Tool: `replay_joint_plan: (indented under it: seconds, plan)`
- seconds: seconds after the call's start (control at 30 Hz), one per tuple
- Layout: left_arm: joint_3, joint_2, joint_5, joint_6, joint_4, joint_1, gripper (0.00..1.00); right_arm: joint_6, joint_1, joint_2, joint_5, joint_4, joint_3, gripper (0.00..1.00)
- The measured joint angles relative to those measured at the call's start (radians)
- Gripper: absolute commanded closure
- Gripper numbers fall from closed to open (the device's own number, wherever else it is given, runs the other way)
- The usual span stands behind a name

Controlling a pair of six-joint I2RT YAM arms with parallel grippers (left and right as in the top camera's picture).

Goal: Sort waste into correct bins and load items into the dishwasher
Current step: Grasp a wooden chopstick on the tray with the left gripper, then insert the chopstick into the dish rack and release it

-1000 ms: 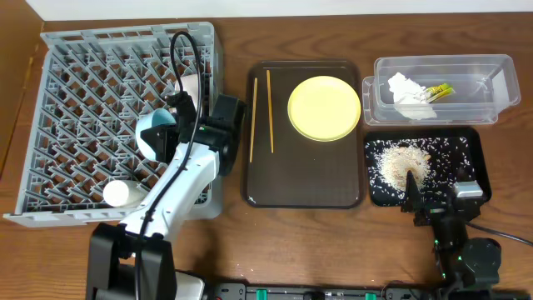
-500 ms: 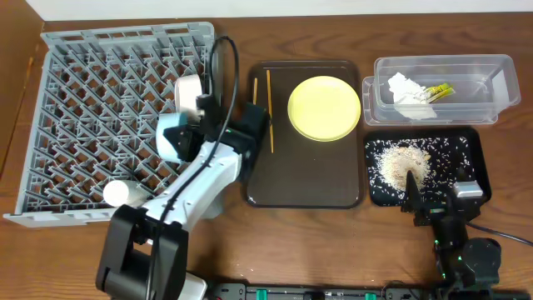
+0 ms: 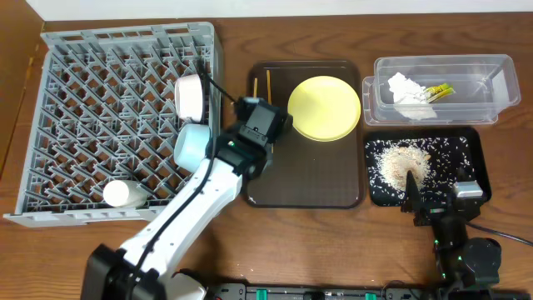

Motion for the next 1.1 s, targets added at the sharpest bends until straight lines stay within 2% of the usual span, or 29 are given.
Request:
replay_joint_plan:
  seconds: [0.03, 0.13, 0.3, 0.5, 0.57, 0.67, 0.77, 0.97, 1.1]
  plan:
    - [0.013, -0.016, 0.079, -0.004, 0.063, -0.004, 0.47, 0.0, 0.0, 0.0, 0.0, 0.0, 0.0, 0.01]
    - [0.023, -0.003, 0.14, -0.006, 0.213, 0.003, 0.5, 0.0, 0.0, 0.0, 0.0, 0.0, 0.0, 0.01]
    - [0.027, 0.119, 0.179, -0.008, 0.401, 0.055, 0.51, 0.0, 0.0, 0.0, 0.0, 0.001, 0.0, 0.01]
    - [0.027, 0.327, 0.191, -0.008, 0.554, 0.113, 0.51, 0.0, 0.0, 0.0, 0.0, 0.0, 0.0, 0.01]
    - [0.027, 0.377, 0.197, -0.008, 0.583, 0.115, 0.54, 0.0, 0.0, 0.0, 0.0, 0.0, 0.0, 0.01]
    - [0.027, 0.432, 0.222, -0.008, 0.609, 0.114, 0.66, 0.0, 0.0, 0.0, 0.0, 0.0, 0.0, 0.01]
    - [0.027, 0.476, 0.255, -0.01, 0.612, 0.114, 0.73, 0.0, 0.0, 0.0, 0.0, 0.0, 0.0, 0.01]
    - [0.036, 0.5, 0.29, -0.002, 0.603, 0.114, 0.92, 0.0, 0.0, 0.0, 0.0, 0.0, 0.0, 0.01]
    - [0.05, 0.497, 0.298, -0.007, 0.549, 0.114, 0.92, 0.0, 0.0, 0.0, 0.0, 0.0, 0.0, 0.01]
